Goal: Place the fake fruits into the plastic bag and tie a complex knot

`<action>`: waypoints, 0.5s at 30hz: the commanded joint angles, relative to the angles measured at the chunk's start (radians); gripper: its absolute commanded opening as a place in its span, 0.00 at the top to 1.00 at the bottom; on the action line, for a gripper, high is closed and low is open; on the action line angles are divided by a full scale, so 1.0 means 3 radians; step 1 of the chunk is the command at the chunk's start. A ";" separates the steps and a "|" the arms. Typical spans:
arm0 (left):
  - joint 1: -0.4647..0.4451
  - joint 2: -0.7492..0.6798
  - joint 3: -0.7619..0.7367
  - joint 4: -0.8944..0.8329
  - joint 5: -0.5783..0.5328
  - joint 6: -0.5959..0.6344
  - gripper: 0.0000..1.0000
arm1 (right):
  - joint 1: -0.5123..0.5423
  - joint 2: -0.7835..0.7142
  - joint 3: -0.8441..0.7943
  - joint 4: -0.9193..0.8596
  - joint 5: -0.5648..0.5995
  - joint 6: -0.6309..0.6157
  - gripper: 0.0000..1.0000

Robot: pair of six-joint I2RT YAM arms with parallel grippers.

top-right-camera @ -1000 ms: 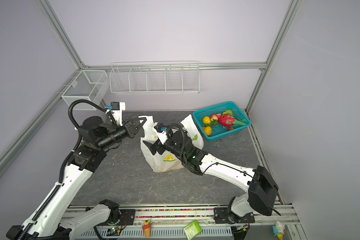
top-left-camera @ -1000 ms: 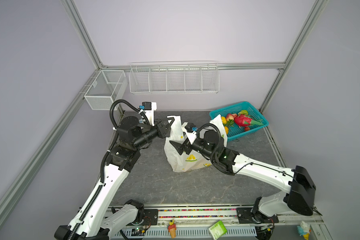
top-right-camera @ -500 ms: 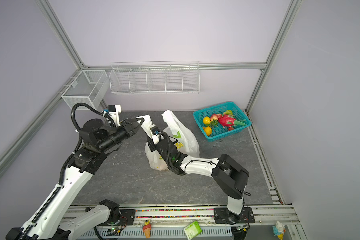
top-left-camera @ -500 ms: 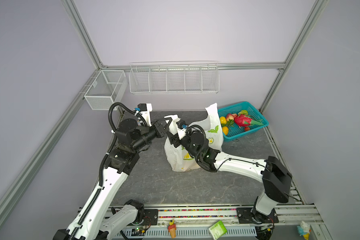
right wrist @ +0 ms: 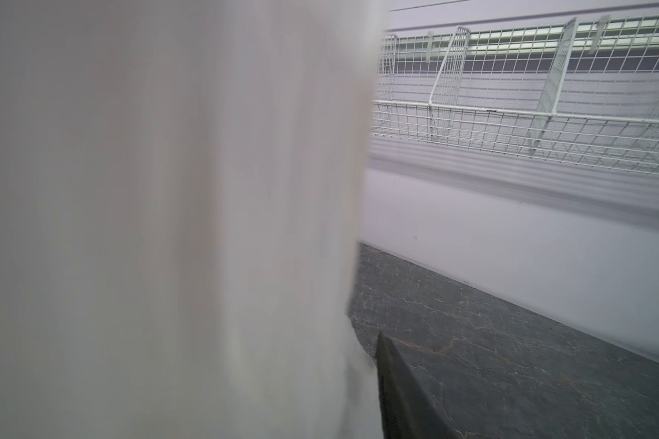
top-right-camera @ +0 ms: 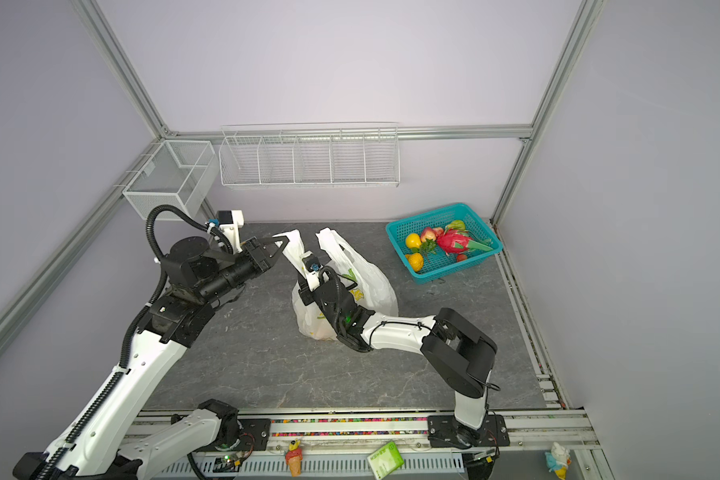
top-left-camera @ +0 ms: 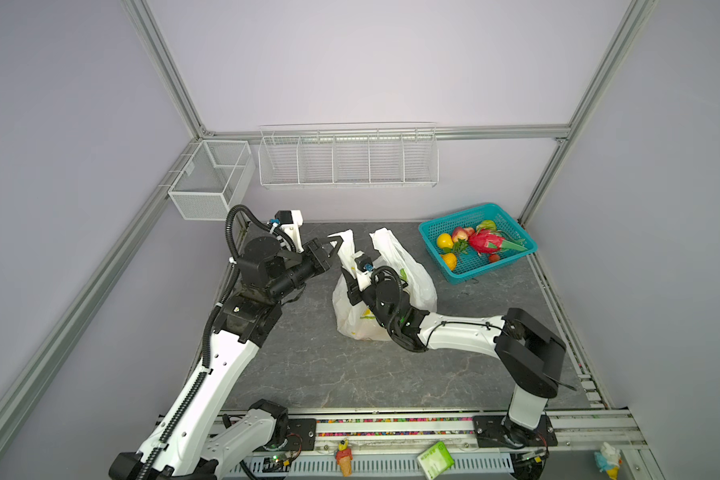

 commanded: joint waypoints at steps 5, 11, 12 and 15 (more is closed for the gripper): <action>0.0026 -0.0001 0.0257 -0.0116 -0.0246 0.0266 1.00 | -0.0082 -0.0030 -0.0034 -0.0436 -0.0099 0.0067 0.72; 0.0030 -0.0020 0.0361 -0.0136 -0.0221 0.0287 1.00 | -0.0127 0.0075 -0.0101 -0.0472 -0.0182 0.0058 0.58; 0.0032 -0.0029 0.0361 -0.0141 -0.0224 0.0293 1.00 | -0.0132 0.0085 -0.0112 -0.0469 -0.0197 0.0060 0.57; 0.0039 -0.0023 0.0342 -0.0141 -0.0213 0.0286 1.00 | -0.0149 0.0105 -0.0100 -0.0498 -0.0242 0.0065 0.52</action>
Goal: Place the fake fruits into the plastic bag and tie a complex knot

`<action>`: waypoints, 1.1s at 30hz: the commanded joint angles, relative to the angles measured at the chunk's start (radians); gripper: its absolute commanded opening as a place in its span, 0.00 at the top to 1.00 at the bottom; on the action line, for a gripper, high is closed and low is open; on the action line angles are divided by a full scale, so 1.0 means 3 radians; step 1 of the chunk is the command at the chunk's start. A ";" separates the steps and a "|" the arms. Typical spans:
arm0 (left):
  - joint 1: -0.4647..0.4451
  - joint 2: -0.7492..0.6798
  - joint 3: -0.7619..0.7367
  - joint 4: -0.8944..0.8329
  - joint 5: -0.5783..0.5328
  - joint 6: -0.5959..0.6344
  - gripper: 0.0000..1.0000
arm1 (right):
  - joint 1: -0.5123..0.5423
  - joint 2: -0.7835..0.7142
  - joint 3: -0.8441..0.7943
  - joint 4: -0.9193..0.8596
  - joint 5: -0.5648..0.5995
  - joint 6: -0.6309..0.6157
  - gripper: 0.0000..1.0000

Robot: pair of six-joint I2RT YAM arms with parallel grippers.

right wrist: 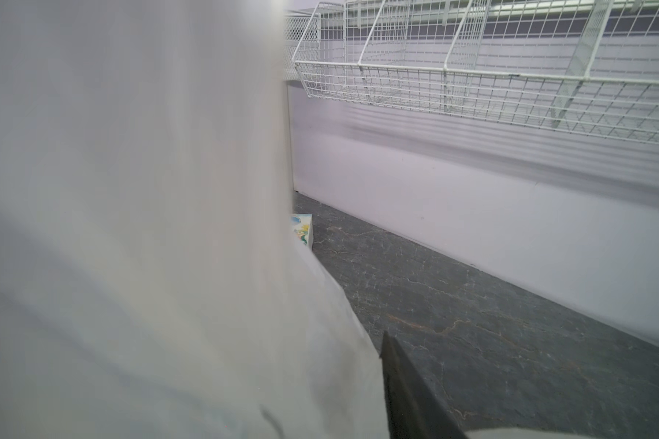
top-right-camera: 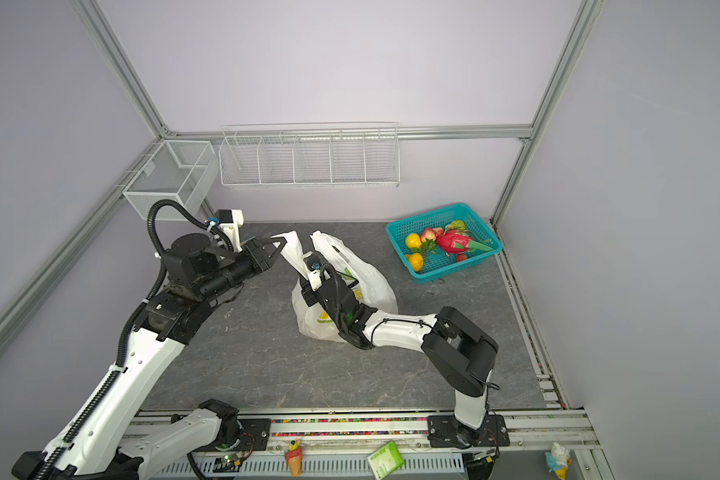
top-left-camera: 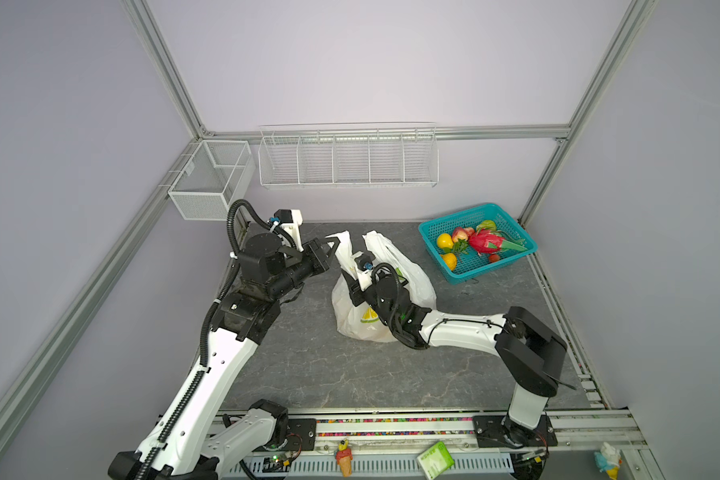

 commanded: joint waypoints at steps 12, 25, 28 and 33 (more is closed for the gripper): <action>0.0102 0.0009 0.0141 0.0173 -0.0140 0.0170 1.00 | -0.0151 -0.0161 -0.0068 -0.0558 -0.0470 -0.0035 0.84; 0.0132 0.0155 0.0300 0.0077 -0.0114 0.0576 1.00 | -0.0190 -0.0754 0.0043 -0.1588 -0.0926 -0.0311 0.03; 0.0142 0.0193 0.0357 0.0018 -0.0104 0.0642 1.00 | -0.0180 -0.0945 0.0116 -0.1968 -0.0949 -0.0457 0.02; 0.0151 0.0211 0.0398 0.0007 -0.0027 0.0727 1.00 | -0.0191 -0.1115 0.0397 -0.2657 -0.0670 -0.0551 0.06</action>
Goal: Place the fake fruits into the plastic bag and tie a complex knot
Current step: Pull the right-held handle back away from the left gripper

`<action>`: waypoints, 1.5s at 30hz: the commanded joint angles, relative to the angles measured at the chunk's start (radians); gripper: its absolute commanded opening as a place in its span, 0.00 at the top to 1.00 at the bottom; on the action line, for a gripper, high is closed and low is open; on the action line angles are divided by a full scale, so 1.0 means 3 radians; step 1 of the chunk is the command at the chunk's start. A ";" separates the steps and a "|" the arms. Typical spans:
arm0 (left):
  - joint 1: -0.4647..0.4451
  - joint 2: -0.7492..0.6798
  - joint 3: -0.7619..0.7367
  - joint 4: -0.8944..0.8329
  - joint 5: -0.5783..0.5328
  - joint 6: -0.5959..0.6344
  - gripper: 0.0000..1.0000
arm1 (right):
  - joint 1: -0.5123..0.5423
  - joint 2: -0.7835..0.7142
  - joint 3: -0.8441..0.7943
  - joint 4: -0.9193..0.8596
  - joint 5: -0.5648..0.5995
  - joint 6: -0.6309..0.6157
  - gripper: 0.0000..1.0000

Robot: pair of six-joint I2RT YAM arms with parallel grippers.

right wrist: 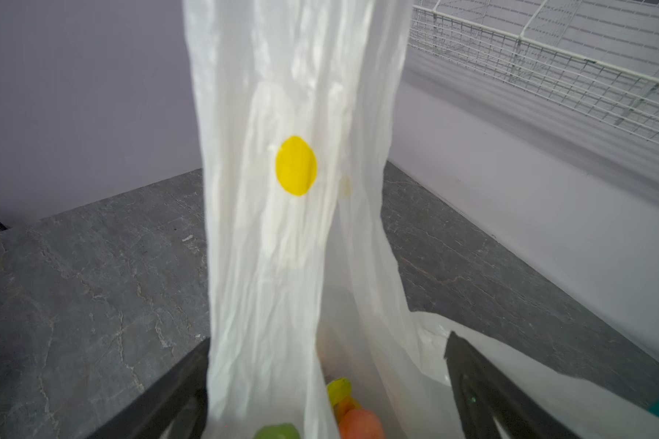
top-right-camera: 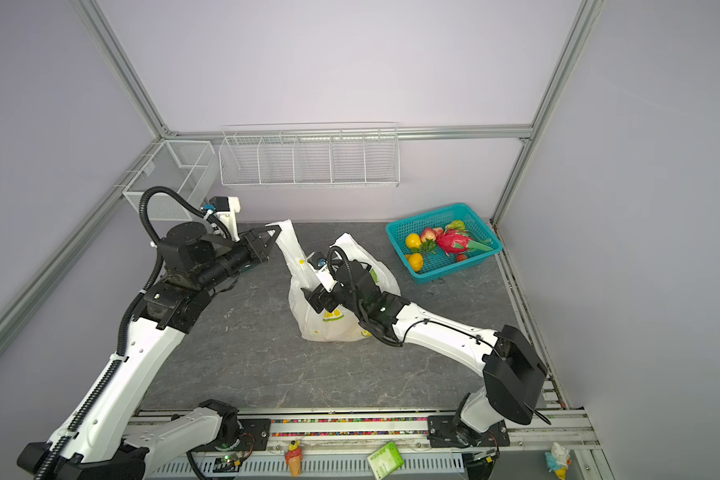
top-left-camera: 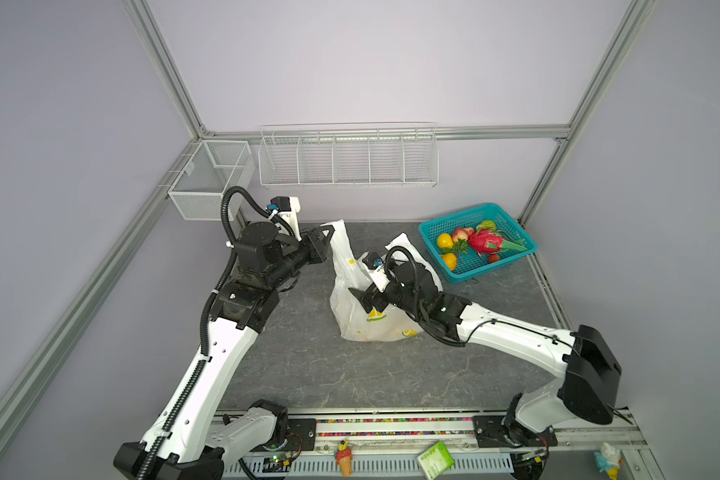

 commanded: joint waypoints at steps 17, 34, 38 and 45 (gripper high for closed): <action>0.0037 0.0024 0.0136 -0.0048 0.0079 0.0235 1.00 | 0.0097 -0.0771 0.1066 -0.2110 -0.1241 -0.0571 0.06; 0.0041 0.0063 0.0176 -0.0056 0.0150 0.0203 1.00 | -0.1204 -0.1253 0.0348 -0.2030 -0.1586 -0.0172 0.02; 0.0043 0.0066 0.0182 -0.0099 0.0119 0.0229 1.00 | -0.1307 -0.0947 0.0448 -0.1813 -0.1727 -0.0120 0.17; 0.0044 -0.0104 0.0175 -0.0124 -0.0334 0.0390 0.59 | -0.1471 -0.1031 0.0134 -0.1365 -0.1739 0.0223 0.65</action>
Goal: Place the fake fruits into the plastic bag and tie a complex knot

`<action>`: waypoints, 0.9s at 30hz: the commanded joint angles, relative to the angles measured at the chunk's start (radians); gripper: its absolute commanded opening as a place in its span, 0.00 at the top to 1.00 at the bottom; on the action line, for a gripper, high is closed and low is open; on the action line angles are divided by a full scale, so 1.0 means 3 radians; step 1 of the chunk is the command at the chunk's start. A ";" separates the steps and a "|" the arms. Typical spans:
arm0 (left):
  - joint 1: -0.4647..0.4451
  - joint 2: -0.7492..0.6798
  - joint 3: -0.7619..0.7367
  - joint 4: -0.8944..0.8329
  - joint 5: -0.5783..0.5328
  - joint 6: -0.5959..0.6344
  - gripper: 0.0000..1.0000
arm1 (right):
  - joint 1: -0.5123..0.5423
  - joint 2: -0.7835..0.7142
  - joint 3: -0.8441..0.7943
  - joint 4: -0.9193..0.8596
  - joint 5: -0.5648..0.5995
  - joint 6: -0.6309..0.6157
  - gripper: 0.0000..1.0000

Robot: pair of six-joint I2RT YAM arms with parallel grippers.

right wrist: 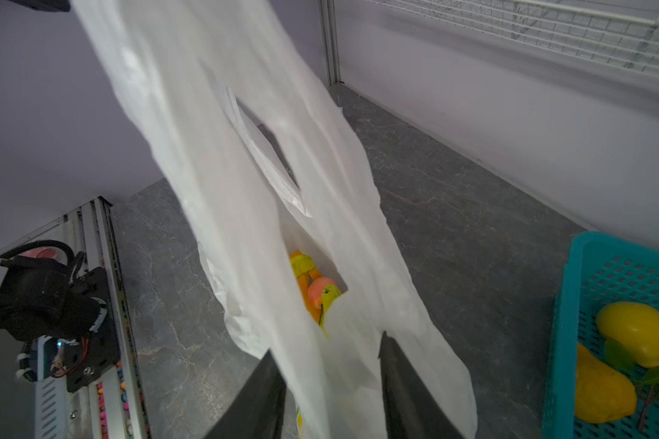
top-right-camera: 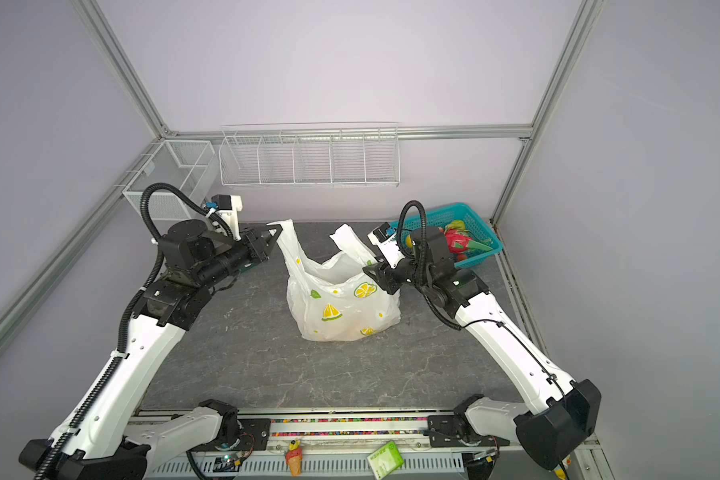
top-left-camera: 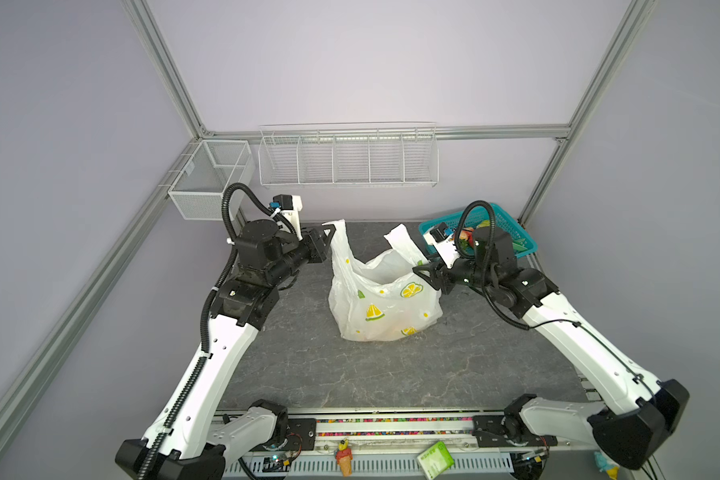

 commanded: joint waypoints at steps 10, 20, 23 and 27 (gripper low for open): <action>-0.0605 -0.0471 0.0254 0.0325 -0.0704 0.1000 0.23 | -0.0060 -0.0165 -0.0307 0.0552 -0.0135 0.0540 0.72; -0.1193 0.0575 0.1130 -0.0294 -0.0041 0.1136 0.24 | -0.0063 -0.0154 -0.0332 0.0578 -0.0142 0.0566 0.74; -0.1188 0.0800 0.1258 -0.0347 -0.0023 0.1213 0.21 | -0.0068 -0.0181 -0.0335 0.0573 -0.0142 0.0561 0.75; -0.1173 0.1042 0.1433 -0.0447 0.0059 0.1331 0.16 | -0.0066 -0.0191 -0.0348 0.0588 -0.0176 0.0568 0.75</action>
